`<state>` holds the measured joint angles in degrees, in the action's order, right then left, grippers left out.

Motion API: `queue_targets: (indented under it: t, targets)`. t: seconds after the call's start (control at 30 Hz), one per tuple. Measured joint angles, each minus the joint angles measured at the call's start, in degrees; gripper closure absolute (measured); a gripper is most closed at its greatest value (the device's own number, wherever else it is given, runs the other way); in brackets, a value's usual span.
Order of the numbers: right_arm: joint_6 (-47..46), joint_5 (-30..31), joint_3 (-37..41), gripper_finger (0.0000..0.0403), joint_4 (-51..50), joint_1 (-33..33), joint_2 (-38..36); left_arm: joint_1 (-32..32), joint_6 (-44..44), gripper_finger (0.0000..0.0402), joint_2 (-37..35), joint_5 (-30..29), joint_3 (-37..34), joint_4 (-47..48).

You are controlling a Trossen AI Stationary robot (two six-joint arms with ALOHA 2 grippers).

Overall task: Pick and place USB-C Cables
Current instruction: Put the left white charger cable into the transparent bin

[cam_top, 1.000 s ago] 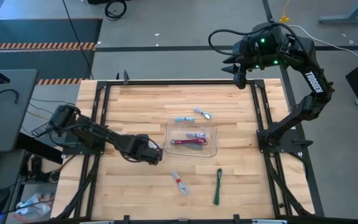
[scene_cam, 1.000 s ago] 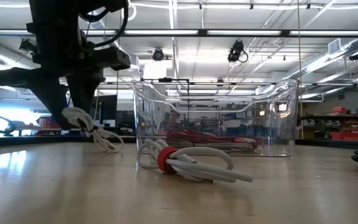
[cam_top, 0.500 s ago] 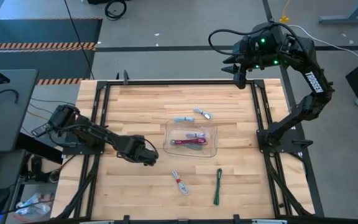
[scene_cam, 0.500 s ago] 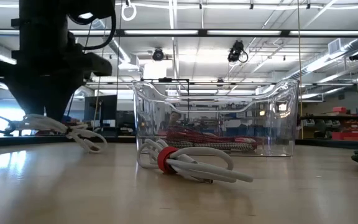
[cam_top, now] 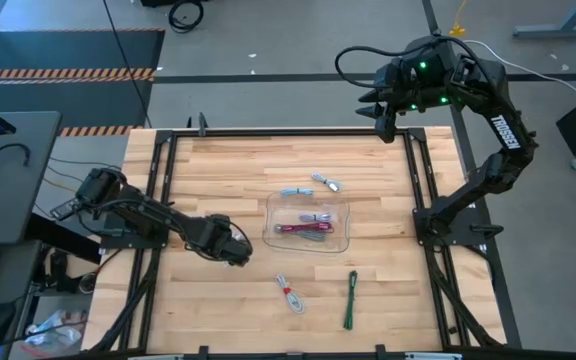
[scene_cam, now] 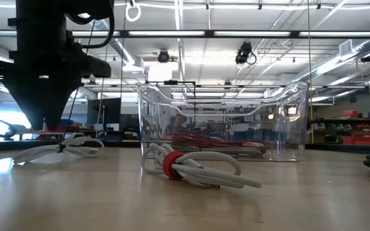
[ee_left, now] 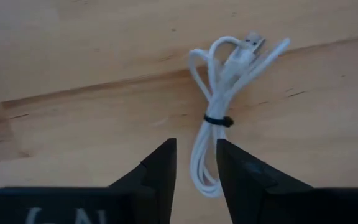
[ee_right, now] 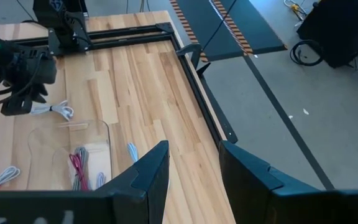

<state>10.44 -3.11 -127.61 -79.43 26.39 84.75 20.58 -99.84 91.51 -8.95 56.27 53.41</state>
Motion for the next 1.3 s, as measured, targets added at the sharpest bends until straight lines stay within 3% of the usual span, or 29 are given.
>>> queue_targets:
  t: [0.2,0.37,0.63,0.97,1.3]
  targets:
    - [-0.42,0.00,0.00,0.0257,0.03,0.00,0.00,0.02,-0.61,0.0340,-1.33,-0.16,-0.02,-2.66]
    - [-0.87,0.00,0.00,0.0257,0.03,0.00,0.00,0.02,-0.88,0.0352,-1.95,-2.34,-0.02,-7.02]
    - [-0.85,0.00,0.00,0.0257,0.06,-0.07,0.00,-0.22,1.97,0.0315,-1.93,-2.67,-0.12,-6.40]
    - [-0.23,-1.72,0.00,0.0263,-0.07,-0.07,0.00,-0.58,-0.20,0.0257,-1.91,-2.15,-5.81,-12.15]
    - [-0.22,-2.78,0.00,0.0265,0.03,-0.07,0.00,-2.16,-0.01,0.0251,-1.91,-2.82,-8.80,-16.34]
